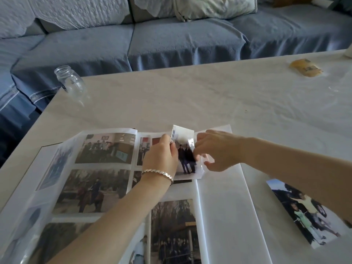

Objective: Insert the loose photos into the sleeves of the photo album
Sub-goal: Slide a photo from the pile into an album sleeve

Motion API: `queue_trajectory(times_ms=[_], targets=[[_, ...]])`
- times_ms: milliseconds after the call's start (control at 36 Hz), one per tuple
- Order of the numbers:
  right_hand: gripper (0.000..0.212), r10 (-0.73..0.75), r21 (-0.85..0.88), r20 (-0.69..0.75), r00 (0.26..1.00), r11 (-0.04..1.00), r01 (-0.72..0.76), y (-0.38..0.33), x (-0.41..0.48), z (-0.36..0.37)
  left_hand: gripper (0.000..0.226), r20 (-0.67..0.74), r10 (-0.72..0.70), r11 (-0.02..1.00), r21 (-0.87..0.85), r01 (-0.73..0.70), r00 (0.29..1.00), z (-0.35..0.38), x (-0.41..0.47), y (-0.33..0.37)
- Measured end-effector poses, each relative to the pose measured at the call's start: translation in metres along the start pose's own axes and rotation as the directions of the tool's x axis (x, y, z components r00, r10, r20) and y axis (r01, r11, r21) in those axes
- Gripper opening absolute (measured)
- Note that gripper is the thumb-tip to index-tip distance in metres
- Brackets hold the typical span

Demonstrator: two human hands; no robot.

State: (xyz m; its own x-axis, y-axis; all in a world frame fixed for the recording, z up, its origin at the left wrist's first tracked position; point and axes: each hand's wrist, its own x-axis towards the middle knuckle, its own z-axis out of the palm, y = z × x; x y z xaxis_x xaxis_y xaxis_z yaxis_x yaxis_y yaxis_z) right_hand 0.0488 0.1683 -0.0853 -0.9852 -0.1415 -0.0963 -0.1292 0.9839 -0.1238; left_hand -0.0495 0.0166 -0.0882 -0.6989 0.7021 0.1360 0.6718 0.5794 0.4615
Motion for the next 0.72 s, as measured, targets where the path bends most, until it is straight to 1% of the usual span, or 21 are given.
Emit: queue_trajectory(times_ms=[56, 167, 278, 333, 389, 444, 500, 556, 583, 611, 639, 667, 722], targets=[[0.018, 0.031, -0.021, 0.061, 0.998, 0.999, -0.030, 0.000, 0.002, -0.002, 0.016, -0.003, 0.001, 1.000, -0.003, -0.001, 1.000, 0.000, 0.001, 0.001], [0.019, 0.079, 0.010, 0.090, 0.993, 0.997, -0.080, -0.001, 0.005, -0.005, 0.017, 0.018, -0.021, 0.998, -0.060, 0.022, 1.000, 0.004, 0.001, 0.002], [0.016, 0.088, 0.047, 0.079, 0.993, 0.995, -0.092, -0.002, 0.003, -0.007, 0.017, 0.114, -0.123, 0.981, -0.136, 0.138, 0.986, 0.006, 0.001, 0.001], [0.018, 0.076, 0.003, 0.110, 0.991, 0.997, -0.077, -0.003, 0.002, -0.009, 0.024, 0.168, -0.166, 0.974, -0.127, 0.188, 0.972, 0.005, 0.003, -0.001], [0.022, 0.074, -0.053, 0.148, 0.986, 0.996, -0.067, -0.003, 0.000, -0.011, 0.032, 0.207, -0.174, 0.976, -0.093, 0.196, 0.963, 0.004, 0.006, -0.002], [0.027, 0.068, -0.095, 0.157, 0.985, 0.994, -0.053, -0.002, 0.000, -0.011, 0.029, 0.242, -0.174, 0.977, -0.080, 0.198, 0.955, 0.002, 0.009, -0.003], [0.032, 0.056, -0.131, 0.124, 0.991, 0.991, -0.039, 0.003, 0.002, -0.007, 0.023, 0.274, -0.174, 0.976, -0.080, 0.203, 0.946, 0.001, 0.012, -0.002], [0.038, 0.028, -0.156, 0.099, 0.995, 0.988, -0.013, 0.006, 0.004, -0.005, 0.028, 0.299, -0.170, 0.976, -0.080, 0.202, 0.939, 0.001, 0.014, 0.000], [0.037, -0.008, -0.212, 0.081, 0.997, 0.977, 0.025, 0.007, 0.006, -0.004, 0.031, 0.308, -0.170, 0.976, -0.078, 0.203, 0.936, 0.001, 0.015, 0.000], [0.035, -0.082, -0.282, 0.029, 0.996, 0.956, 0.087, 0.010, 0.008, -0.002, 0.033, 0.314, -0.172, 0.976, -0.072, 0.204, 0.934, 0.001, 0.017, 0.002], [0.037, -0.138, -0.301, -0.033, 0.990, 0.946, 0.121, 0.012, 0.009, 0.000, 0.034, 0.320, -0.175, 0.977, -0.064, 0.205, 0.931, 0.001, 0.018, 0.002], [0.042, -0.175, -0.293, -0.060, 0.983, 0.944, 0.150, 0.014, 0.010, 0.002, 0.033, 0.327, -0.177, 0.977, -0.053, 0.205, 0.929, 0.001, 0.020, 0.003], [0.045, -0.222, -0.307, -0.055, 0.973, 0.931, 0.195, 0.017, 0.014, 0.005, 0.030, 0.340, -0.181, 0.978, -0.038, 0.206, 0.923, 0.000, 0.022, 0.004]])
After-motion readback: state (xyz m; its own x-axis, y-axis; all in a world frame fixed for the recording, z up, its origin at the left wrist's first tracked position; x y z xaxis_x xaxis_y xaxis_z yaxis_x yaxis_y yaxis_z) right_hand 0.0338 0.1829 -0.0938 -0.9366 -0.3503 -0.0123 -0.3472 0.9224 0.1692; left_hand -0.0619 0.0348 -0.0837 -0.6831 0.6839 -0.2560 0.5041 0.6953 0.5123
